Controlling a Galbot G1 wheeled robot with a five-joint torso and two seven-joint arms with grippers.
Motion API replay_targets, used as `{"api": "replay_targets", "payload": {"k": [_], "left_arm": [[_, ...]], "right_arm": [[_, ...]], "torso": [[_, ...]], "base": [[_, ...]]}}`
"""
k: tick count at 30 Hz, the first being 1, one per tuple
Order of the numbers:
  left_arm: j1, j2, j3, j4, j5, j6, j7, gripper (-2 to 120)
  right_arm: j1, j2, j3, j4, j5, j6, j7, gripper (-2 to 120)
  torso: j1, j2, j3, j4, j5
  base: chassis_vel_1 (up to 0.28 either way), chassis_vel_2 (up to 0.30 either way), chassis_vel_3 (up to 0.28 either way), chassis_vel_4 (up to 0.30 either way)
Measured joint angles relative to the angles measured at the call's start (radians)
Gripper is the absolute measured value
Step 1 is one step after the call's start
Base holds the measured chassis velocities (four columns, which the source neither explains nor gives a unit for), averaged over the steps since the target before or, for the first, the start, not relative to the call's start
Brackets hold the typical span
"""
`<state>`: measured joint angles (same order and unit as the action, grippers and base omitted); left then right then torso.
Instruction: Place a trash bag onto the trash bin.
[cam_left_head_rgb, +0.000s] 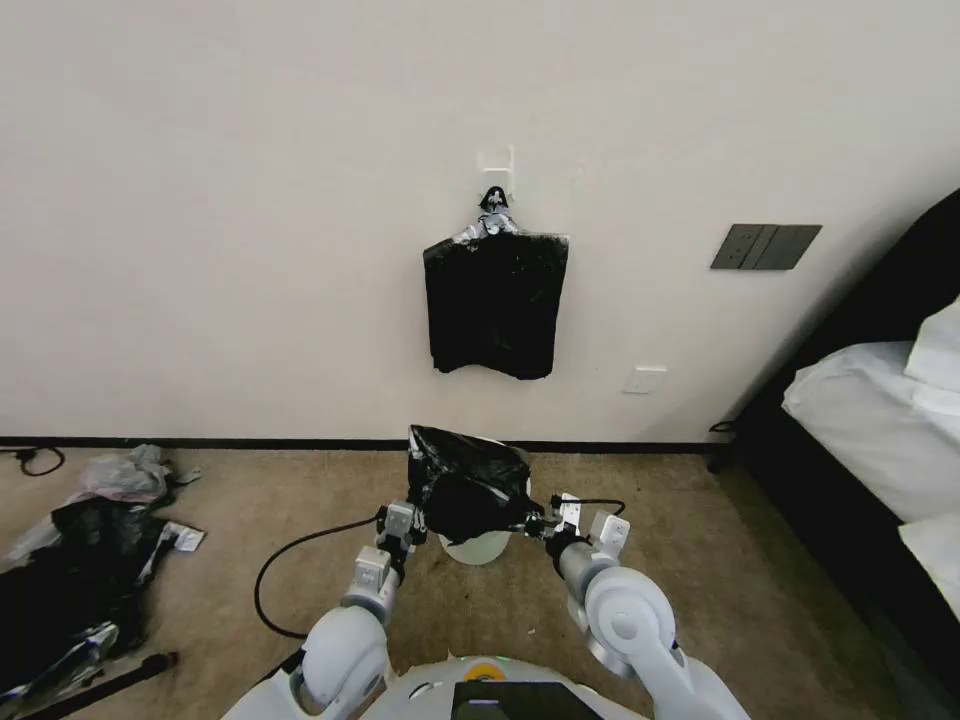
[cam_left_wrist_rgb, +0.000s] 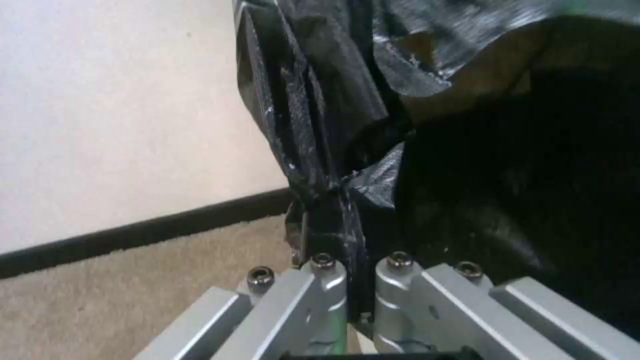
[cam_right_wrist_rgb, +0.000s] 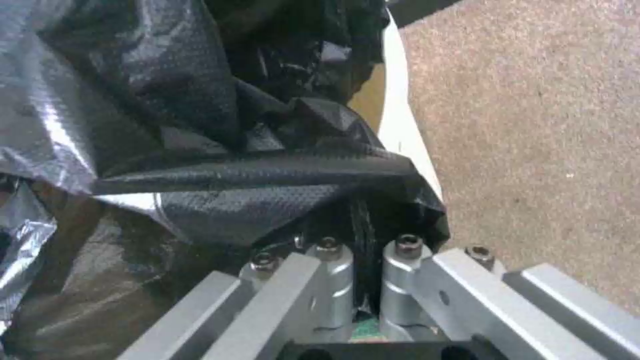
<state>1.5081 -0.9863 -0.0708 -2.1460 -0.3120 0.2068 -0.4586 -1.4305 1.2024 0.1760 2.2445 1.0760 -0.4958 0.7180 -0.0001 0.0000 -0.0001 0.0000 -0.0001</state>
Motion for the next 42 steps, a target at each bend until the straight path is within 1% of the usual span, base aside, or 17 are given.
{"api": "replay_targets", "payload": {"k": [4, 10, 16, 20, 29, 33, 39, 42], "left_arm": [[0.022, -0.002, -0.009, 0.008, 0.002, -0.009, -0.002, 0], [0.042, -0.003, -0.024, 0.03, 0.003, -0.016, -0.01, 0], [0.055, -0.003, -0.023, 0.037, 0.003, -0.015, -0.012, 0], [0.046, 0.001, -0.013, 0.056, 0.001, -0.009, -0.012, 0], [-0.018, 0.026, 0.017, 0.112, -0.012, 0.018, -0.006, 0], [-0.071, 0.034, 0.032, 0.144, -0.033, 0.033, -0.004, 0], [-0.118, 0.031, 0.047, 0.178, -0.042, 0.037, -0.001, 0], [-0.151, 0.016, 0.054, 0.21, -0.043, 0.037, 0.005, 0]], "right_arm": [[-0.006, 0.002, 0.006, -0.012, -0.006, 0.0, -0.005, 0], [0.003, 0.02, 0.0, -0.066, -0.032, 0.004, -0.011, 0], [0.004, 0.029, -0.007, -0.085, -0.043, 0.002, -0.008, 0], [0.004, 0.028, -0.009, -0.093, -0.043, -0.009, -0.001, 0], [0.029, 0.027, -0.012, -0.154, -0.039, -0.028, -0.001, 0], [0.062, 0.038, -0.019, -0.211, -0.039, -0.028, -0.005, 0], [0.092, 0.049, -0.024, -0.258, -0.039, -0.028, -0.011, 0], [0.104, 0.052, -0.025, -0.279, -0.044, -0.025, -0.035, 0]], "torso": [[0.0, 0.0, 0.0, 0.0, 0.0], [0.0, 0.0, 0.0, 0.0, 0.0], [0.0, 0.0, 0.0, 0.0001, 0.0], [0.0, 0.0, 0.0, 0.0001, 0.0], [0.0, 0.0, 0.0, 0.0, 0.0], [0.0, 0.0, 0.0, 0.0001, 0.0], [0.0, 0.0, 0.0, 0.0, 0.0001], [0.0, 0.0, 0.0, 0.0001, 0.0]], "base": [[0.0, 0.0, 0.0, 0.0], [0.0, 0.0, 0.0, 0.0], [0.0, 0.0, 0.0, 0.0], [0.0, 0.0, 0.0, 0.0], [0.0, 0.0, 0.0, 0.0], [0.0, 0.0, 0.0, 0.0], [0.0, 0.0, 0.0, 0.0], [0.0, 0.0, 0.0, 0.0]]}}
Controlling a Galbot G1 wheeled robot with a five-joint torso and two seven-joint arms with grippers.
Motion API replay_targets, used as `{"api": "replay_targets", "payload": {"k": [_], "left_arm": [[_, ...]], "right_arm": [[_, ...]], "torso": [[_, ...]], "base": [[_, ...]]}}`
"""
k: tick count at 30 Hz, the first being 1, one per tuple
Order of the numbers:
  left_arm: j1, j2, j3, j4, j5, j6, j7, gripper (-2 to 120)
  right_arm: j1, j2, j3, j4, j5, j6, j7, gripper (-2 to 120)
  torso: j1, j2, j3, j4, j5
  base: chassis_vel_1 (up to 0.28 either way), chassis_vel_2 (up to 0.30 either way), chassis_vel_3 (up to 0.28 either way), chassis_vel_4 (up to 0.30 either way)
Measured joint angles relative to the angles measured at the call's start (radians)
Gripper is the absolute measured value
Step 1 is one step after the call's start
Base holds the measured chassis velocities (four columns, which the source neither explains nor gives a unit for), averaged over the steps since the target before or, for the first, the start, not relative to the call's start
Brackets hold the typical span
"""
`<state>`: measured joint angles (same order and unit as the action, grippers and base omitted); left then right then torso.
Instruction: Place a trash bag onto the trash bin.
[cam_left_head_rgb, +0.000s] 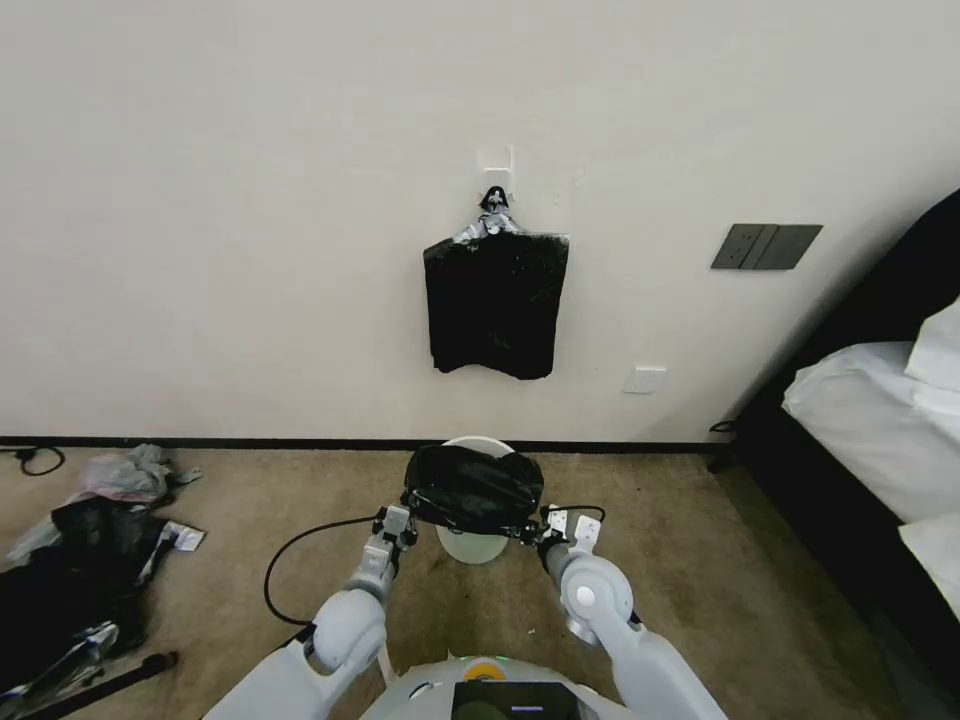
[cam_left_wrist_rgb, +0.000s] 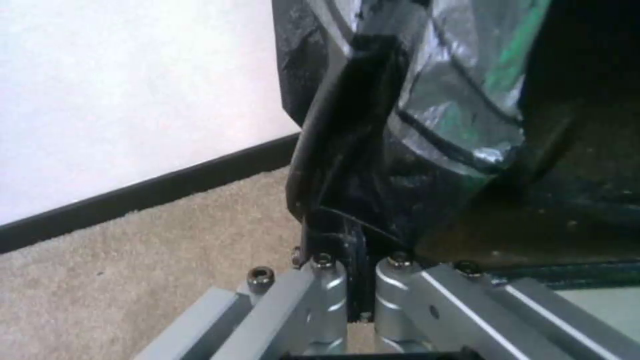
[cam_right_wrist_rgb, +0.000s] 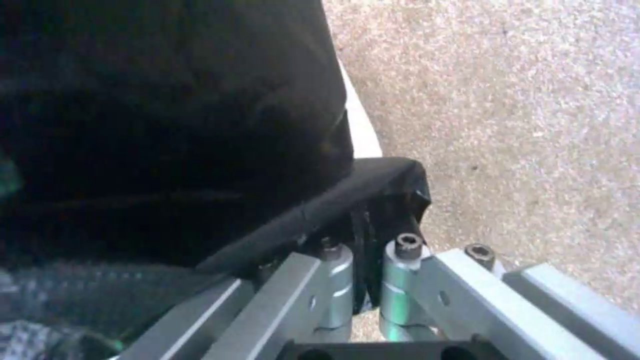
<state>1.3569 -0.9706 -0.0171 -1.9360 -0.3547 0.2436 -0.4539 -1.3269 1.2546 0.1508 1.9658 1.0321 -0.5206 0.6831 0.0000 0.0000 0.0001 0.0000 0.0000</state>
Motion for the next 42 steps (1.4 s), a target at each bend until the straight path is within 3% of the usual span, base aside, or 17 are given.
{"api": "replay_targets", "payload": {"k": [12, 15, 16, 25, 32, 36, 39, 42], "left_arm": [[0.003, -0.013, -0.004, 0.037, 0.002, -0.016, 0.02, 0], [0.019, -0.011, -0.013, 0.024, 0.003, -0.02, 0.022, 7], [0.039, -0.005, -0.021, 0.009, 0.007, -0.021, 0.023, 15], [0.146, 0.021, -0.068, -0.066, 0.046, -0.032, 0.032, 43], [0.246, 0.03, -0.103, -0.127, 0.097, -0.084, 0.035, 74], [0.276, 0.027, -0.118, -0.147, 0.111, -0.105, 0.035, 83], [0.308, 0.022, -0.135, -0.172, 0.13, -0.133, 0.035, 97], [0.328, 0.015, -0.149, -0.185, 0.144, -0.154, 0.036, 99]], "right_arm": [[-0.021, -0.011, 0.002, 0.004, -0.007, 0.008, -0.046, 0], [-0.037, -0.018, 0.003, 0.024, -0.013, 0.01, -0.053, 0], [-0.051, -0.026, 0.003, 0.045, -0.026, 0.011, -0.06, 5], [-0.137, -0.067, 0.007, 0.162, -0.065, 0.013, -0.087, 35], [-0.214, -0.102, 0.008, 0.248, -0.114, 0.014, -0.114, 64], [-0.253, -0.126, 0.011, 0.269, -0.159, 0.026, -0.15, 76], [-0.297, -0.153, 0.014, 0.293, -0.22, 0.054, -0.205, 89], [-0.327, -0.17, 0.014, 0.316, -0.263, 0.077, -0.243, 98]], "torso": [[0.0, 0.0, 0.0, 0.0, 0.0001], [0.0, 0.0, 0.0, -0.0001, 0.0], [0.0, 0.0, 0.0, 0.0, 0.0], [0.0, 0.0, 0.0, 0.0, 0.0], [0.0, 0.0, 0.0, 0.0, 0.0001], [0.0, 0.0, 0.0, 0.0, 0.0001], [0.0, 0.0, 0.0, 0.0, 0.0001], [0.0, 0.0, 0.0, -0.0001, 0.0]], "base": [[0.0, 0.0, 0.0, 0.0], [0.0, 0.0, 0.0, 0.0], [0.0, 0.0, 0.0, 0.0], [0.0, 0.0, 0.0, 0.0], [0.0, 0.0, 0.0, 0.0], [0.0, 0.0, 0.0, 0.0], [0.0, 0.0, 0.0, 0.0], [0.0, 0.0, 0.0, 0.0]]}}
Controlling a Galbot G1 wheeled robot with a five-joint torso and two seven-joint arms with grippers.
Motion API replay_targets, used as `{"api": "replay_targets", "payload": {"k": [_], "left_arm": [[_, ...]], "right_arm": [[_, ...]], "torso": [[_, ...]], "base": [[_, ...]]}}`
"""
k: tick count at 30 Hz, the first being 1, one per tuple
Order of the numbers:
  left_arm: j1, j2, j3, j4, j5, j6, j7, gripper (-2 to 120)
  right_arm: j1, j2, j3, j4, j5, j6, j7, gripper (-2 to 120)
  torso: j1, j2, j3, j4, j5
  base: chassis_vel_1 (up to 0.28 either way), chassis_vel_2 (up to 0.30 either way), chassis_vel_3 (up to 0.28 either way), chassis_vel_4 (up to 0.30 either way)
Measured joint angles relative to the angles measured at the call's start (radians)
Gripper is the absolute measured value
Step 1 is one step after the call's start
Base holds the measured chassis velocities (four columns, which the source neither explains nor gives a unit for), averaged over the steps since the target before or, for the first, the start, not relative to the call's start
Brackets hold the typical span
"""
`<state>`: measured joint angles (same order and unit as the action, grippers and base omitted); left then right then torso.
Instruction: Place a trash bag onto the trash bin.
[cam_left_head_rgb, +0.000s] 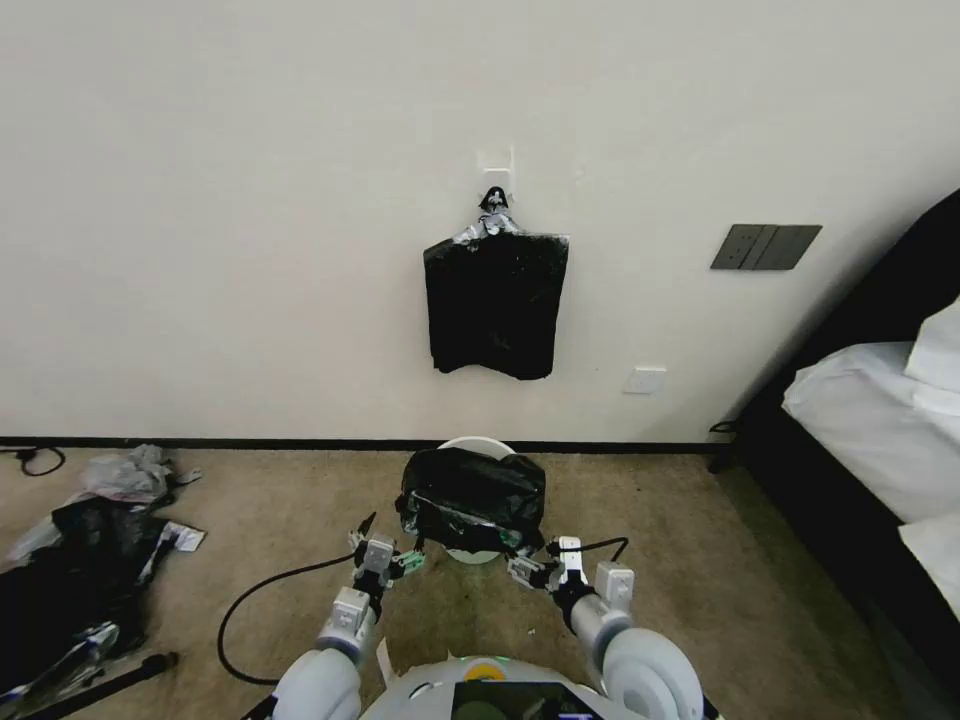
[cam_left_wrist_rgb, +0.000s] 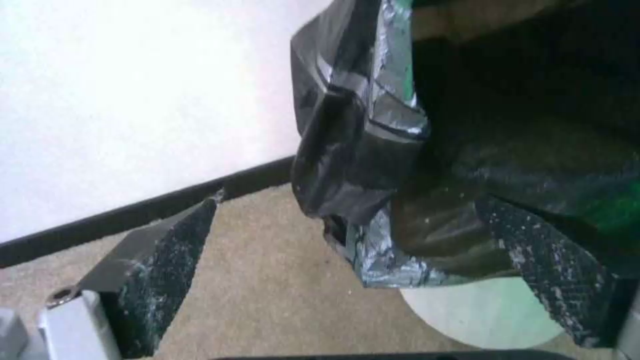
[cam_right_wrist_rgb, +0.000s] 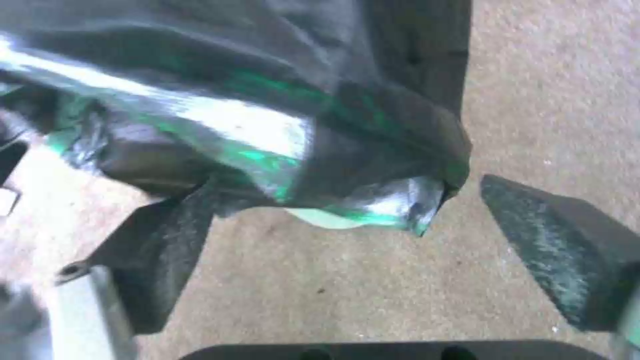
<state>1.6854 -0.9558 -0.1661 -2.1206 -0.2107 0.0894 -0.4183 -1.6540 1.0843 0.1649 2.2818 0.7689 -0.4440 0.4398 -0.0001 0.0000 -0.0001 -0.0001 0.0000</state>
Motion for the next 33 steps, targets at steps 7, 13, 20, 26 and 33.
{"api": "replay_targets", "payload": {"k": [7, 13, 20, 26, 33], "left_arm": [[0.038, -0.009, -0.028, -0.028, 0.025, -0.038, 0.005, 100], [0.105, -0.023, -0.111, -0.072, 0.062, -0.102, 0.043, 100], [0.182, -0.117, -0.199, -0.105, 0.064, -0.176, 0.093, 100], [0.197, -0.194, -0.225, -0.1, 0.073, -0.215, 0.092, 100], [0.222, -0.282, -0.286, -0.092, 0.121, -0.269, 0.104, 100]], "right_arm": [[-0.059, -0.034, -0.004, 0.072, -0.072, 0.029, -0.044, 100], [-0.146, -0.094, 0.026, 0.213, -0.141, 0.06, -0.079, 100], [-0.073, -0.139, 0.157, 0.225, -0.043, 0.097, -0.133, 100], [0.226, -0.207, 0.237, 0.163, 0.245, -0.056, -0.153, 100], [0.696, -0.299, 0.002, -0.144, 0.375, -0.176, -0.245, 100]], "torso": [[0.0, 0.0, 0.0, 0.0001, 0.0], [0.0, 0.0, 0.0, 0.0, -0.0004], [0.0, 0.0, 0.0, 0.0, 0.0003], [0.0, 0.0, 0.0, 0.0, -0.0001], [0.0, 0.0, 0.0, 0.0001, 0.0]], "base": [[0.0, 0.0, 0.0, 0.0], [0.0, 0.0, 0.0, 0.0], [0.0, 0.0, 0.0, 0.0], [0.0, 0.0, 0.0, 0.0], [0.0, 0.0, 0.0, 0.0]]}}
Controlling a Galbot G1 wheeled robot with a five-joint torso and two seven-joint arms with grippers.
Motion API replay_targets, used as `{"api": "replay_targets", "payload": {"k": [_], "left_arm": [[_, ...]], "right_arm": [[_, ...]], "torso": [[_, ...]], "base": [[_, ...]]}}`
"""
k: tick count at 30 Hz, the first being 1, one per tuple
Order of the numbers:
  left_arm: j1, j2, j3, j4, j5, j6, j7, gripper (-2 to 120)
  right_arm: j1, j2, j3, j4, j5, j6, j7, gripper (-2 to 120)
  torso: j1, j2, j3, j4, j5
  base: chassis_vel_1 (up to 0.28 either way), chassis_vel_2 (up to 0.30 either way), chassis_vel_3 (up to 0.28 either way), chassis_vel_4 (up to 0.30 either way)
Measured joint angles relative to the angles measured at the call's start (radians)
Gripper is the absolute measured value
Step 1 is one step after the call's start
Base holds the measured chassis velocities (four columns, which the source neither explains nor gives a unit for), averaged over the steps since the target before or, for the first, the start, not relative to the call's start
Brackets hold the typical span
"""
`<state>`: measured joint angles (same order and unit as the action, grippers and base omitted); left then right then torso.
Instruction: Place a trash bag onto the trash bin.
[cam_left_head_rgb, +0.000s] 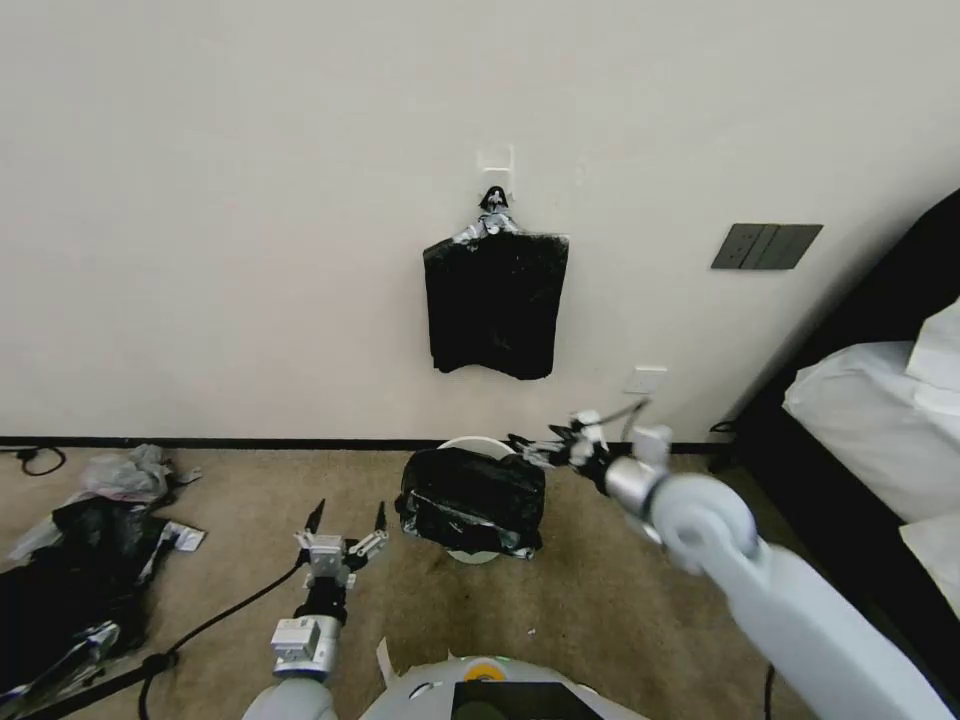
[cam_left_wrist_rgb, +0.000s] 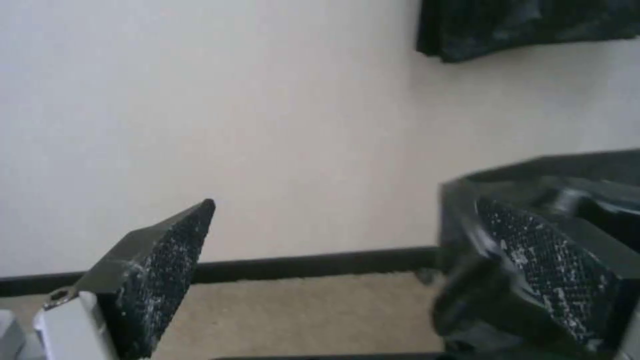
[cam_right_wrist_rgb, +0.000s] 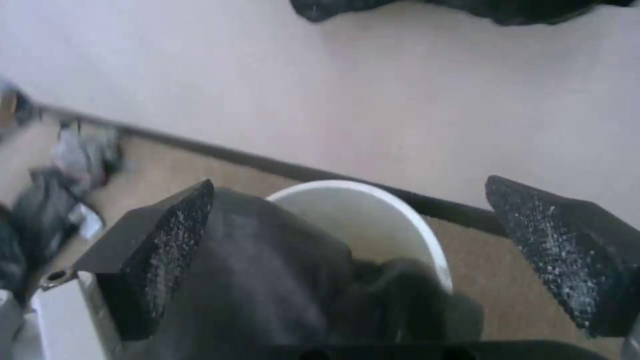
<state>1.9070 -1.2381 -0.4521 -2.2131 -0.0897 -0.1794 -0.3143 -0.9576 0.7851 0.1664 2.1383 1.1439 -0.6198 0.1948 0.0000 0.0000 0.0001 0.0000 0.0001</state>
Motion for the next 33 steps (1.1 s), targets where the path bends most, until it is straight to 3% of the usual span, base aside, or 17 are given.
{"api": "replay_targets", "payload": {"k": [5, 12, 14, 22, 32, 33], "left_arm": [[0.016, -0.051, -0.046, 0.035, -0.046, -0.143, 0.092, 100], [0.033, -0.102, -0.059, 0.048, -0.028, -0.209, 0.126, 100], [0.044, -0.114, -0.053, 0.05, 0.011, -0.229, 0.126, 100], [0.067, -0.123, -0.044, 0.048, 0.042, -0.25, 0.126, 100], [0.089, -0.132, -0.037, -0.019, 0.035, -0.21, 0.122, 100], [0.09, -0.135, -0.034, -0.025, 0.035, -0.204, 0.121, 100]], "right_arm": [[0.276, 0.032, -0.233, -0.232, -0.022, -0.05, -0.074, 100], [0.53, 0.095, -0.445, -0.459, -0.07, -0.091, -0.175, 100], [0.62, 0.122, -0.545, -0.581, -0.151, -0.092, -0.251, 100], [0.719, 0.164, -0.71, -0.755, -0.31, -0.09, -0.427, 100], [0.737, 0.203, -0.752, -0.834, -0.381, -0.069, -0.517, 98], [0.744, 0.215, -0.756, -0.85, -0.384, -0.067, -0.531, 92]], "torso": [[0.0, 0.0, 0.0, -0.0001, 0.0002], [0.0, 0.0, 0.0, 0.0, -0.0004], [0.0, 0.0, 0.0, 0.0001, 0.0], [0.0, 0.0, 0.0, -0.0001, -0.0001], [0.0, 0.0, 0.0, -0.0001, 0.0], [0.0, 0.0, 0.0, 0.0001, -0.0002]], "base": [[0.0, 0.0, 0.0, 0.0], [0.0, 0.0, 0.0, 0.0], [0.0, 0.0, 0.0, 0.0], [0.0, 0.0, 0.0, 0.0], [0.0, 0.0, 0.0, 0.0], [0.0, 0.0, 0.0, 0.0]]}}
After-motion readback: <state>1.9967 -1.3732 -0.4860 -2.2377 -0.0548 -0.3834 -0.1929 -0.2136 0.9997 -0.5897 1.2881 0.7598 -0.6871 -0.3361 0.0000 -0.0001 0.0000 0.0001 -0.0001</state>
